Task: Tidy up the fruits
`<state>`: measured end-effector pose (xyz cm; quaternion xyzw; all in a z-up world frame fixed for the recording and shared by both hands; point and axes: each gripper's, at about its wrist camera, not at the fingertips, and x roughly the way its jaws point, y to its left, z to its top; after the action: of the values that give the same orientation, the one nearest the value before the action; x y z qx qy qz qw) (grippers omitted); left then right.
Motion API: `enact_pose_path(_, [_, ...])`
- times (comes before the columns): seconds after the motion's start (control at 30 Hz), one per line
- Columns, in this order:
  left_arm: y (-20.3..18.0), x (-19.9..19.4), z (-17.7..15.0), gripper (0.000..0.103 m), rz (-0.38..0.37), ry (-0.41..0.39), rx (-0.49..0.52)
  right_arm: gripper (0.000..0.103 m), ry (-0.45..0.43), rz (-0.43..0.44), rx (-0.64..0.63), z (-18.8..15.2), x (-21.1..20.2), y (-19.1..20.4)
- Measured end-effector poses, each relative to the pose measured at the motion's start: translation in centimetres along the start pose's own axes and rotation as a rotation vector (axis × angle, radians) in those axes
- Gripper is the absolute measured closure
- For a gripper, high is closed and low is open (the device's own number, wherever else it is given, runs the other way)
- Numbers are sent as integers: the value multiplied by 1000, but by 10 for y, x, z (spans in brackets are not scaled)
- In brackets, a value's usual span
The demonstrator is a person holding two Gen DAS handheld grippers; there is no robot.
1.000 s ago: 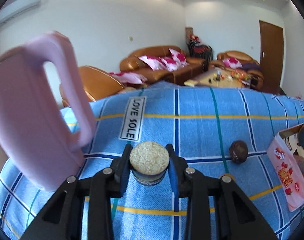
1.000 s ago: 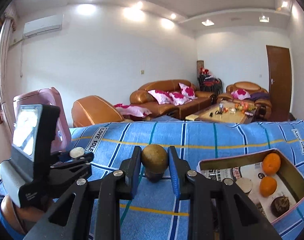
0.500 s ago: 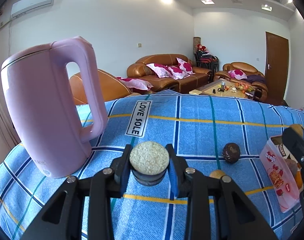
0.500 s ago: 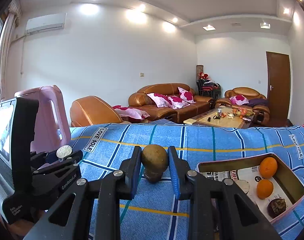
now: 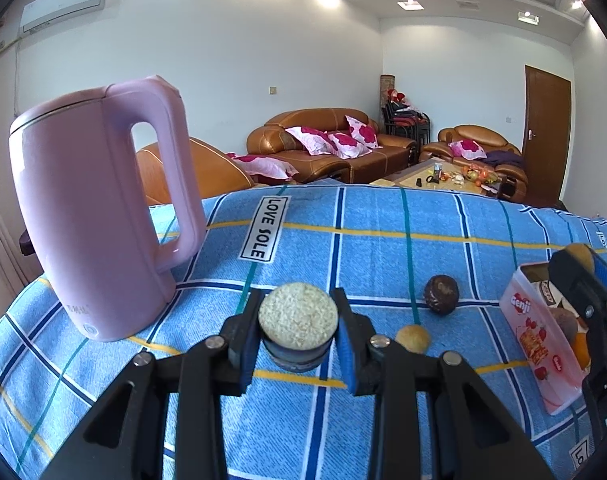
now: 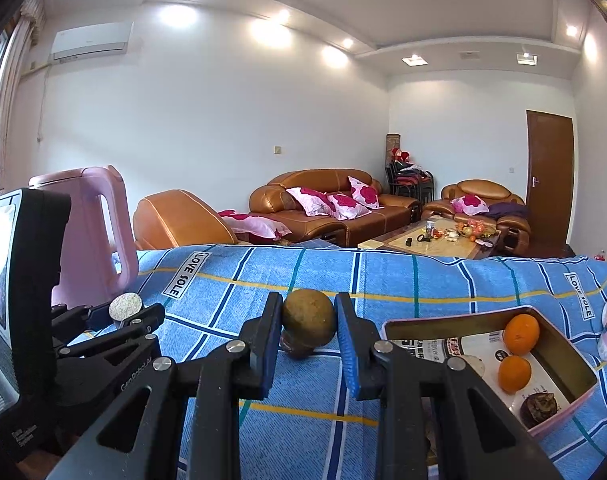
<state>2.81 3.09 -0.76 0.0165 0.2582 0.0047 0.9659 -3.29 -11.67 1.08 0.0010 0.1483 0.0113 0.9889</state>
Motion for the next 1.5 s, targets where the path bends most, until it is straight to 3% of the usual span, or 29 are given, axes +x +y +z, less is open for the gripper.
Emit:
enact_pose_path(0.53, [-18, -15, -8, 68, -14, 10, 13, 74, 26, -23, 20, -6, -18, -27])
enact_pose_path(0.97, [-43, -14, -12, 68, -51, 52, 23, 74, 58, -53, -46, -10, -27, -66])
enact_pose_path(1.23, [-68, -18, -6, 68, -86, 27, 18, 74, 24, -115, 31, -7, -33, -104])
enact_pose_path(1.5, [-101, -20, 5, 68, -151, 4, 30, 74, -8, -163, 23, -1, -31, -120])
